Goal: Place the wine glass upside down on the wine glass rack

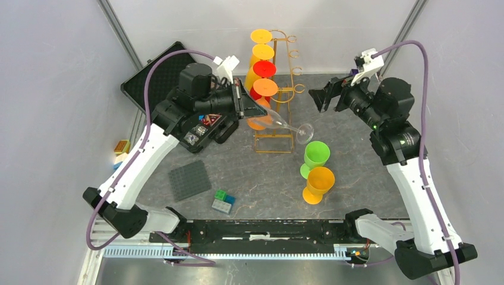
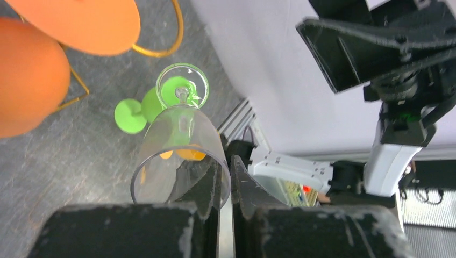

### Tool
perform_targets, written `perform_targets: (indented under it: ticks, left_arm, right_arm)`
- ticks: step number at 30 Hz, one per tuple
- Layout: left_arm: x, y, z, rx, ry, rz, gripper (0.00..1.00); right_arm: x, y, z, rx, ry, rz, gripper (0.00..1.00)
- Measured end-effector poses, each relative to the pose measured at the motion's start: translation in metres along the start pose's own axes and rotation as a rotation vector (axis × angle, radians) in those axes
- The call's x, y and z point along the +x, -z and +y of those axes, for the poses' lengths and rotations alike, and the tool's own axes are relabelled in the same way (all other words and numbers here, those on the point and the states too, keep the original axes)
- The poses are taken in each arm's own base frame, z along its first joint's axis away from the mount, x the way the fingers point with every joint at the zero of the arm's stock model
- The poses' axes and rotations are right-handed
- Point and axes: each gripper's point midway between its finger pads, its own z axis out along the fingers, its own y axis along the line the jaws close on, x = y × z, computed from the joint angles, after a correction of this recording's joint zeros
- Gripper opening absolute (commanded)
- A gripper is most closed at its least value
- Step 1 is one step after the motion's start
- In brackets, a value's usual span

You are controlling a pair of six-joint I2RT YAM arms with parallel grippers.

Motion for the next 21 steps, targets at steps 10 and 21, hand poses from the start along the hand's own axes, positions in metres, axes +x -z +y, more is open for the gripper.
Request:
perform_targets:
  ticks: [10,21]
  left_arm:
    - [-0.066,0.038,-0.016,0.109,0.051,-0.273,0.02]
    - [-0.097,0.059,-0.025,0.252,0.127,-0.389,0.02]
  right_arm:
    - [-0.033,0.007,0.016,-0.063,0.001,-0.085,0.94]
    - [-0.029,0.002,0.019,-0.085,-0.035,-0.07,0.74]
